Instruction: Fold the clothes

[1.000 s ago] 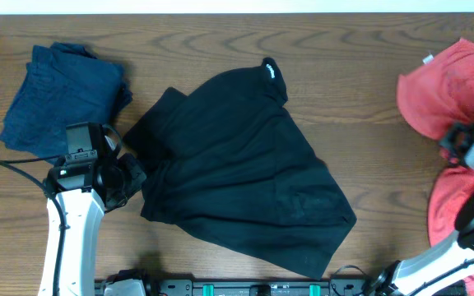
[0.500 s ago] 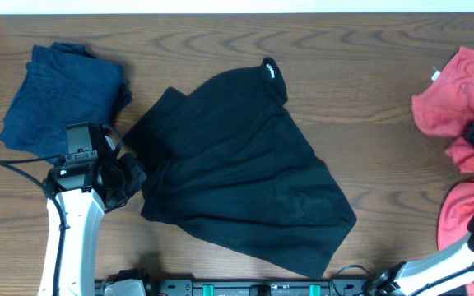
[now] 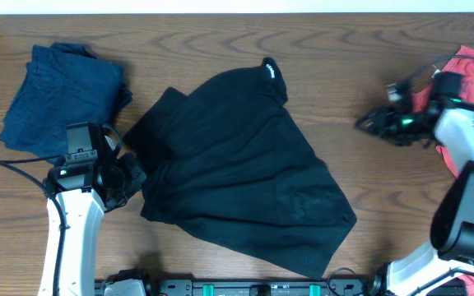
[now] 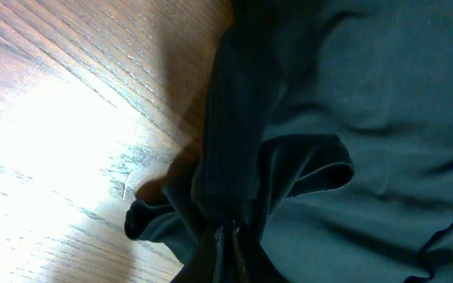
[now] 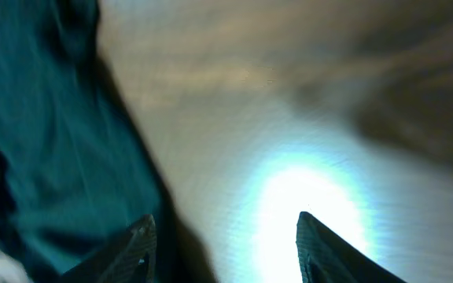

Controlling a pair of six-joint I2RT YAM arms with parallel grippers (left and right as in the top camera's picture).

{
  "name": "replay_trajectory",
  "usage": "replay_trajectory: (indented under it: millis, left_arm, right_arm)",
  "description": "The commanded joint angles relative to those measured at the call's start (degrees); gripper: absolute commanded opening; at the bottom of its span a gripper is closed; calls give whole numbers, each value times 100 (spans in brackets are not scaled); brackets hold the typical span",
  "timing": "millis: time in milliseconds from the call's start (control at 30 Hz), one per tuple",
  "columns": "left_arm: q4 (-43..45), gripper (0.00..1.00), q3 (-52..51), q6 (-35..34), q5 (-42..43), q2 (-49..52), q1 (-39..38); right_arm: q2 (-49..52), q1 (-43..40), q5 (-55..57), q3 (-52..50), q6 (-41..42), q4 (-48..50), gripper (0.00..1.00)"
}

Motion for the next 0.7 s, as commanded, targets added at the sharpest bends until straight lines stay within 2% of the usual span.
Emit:
replay_trajectory:
  millis: [0, 200, 300, 333, 367, 433, 467, 500, 667]
  left_arm:
    - [15, 6, -37, 98, -52, 17, 22]
    - [13, 6, -37, 98, -52, 17, 22]
    - [13, 6, -37, 98, -52, 17, 22]
    - [11, 6, -37, 98, -50, 17, 22]
    - [11, 6, -37, 96, -50, 17, 22]
    - [11, 6, -37, 98, -46, 17, 22]
    - [11, 6, -37, 96, -46, 17, 22]
    - [13, 6, -37, 96, -28, 17, 22]
    - [13, 6, -37, 98, -28, 17, 15]
  right_arm:
    - [-46, 745, 756, -114, -354, -160, 59]
    - [-35, 2068, 1893, -151, -354, -365, 66]
    - [-35, 2507, 2181, -155, -352, -459, 64]
    - [-35, 2634, 2218, -166, -356, -474, 60]
    - [-35, 2730, 2227, -179, -382, -481, 50]
    - [-35, 2881, 2238, -186, -437, -544, 18]
    - [-35, 2931, 2258, -186, -435, -562, 7]
    - [-35, 2964, 2312, -186, -433, -564, 1]
    - [-35, 2898, 2627, -186, -302, -476, 1]
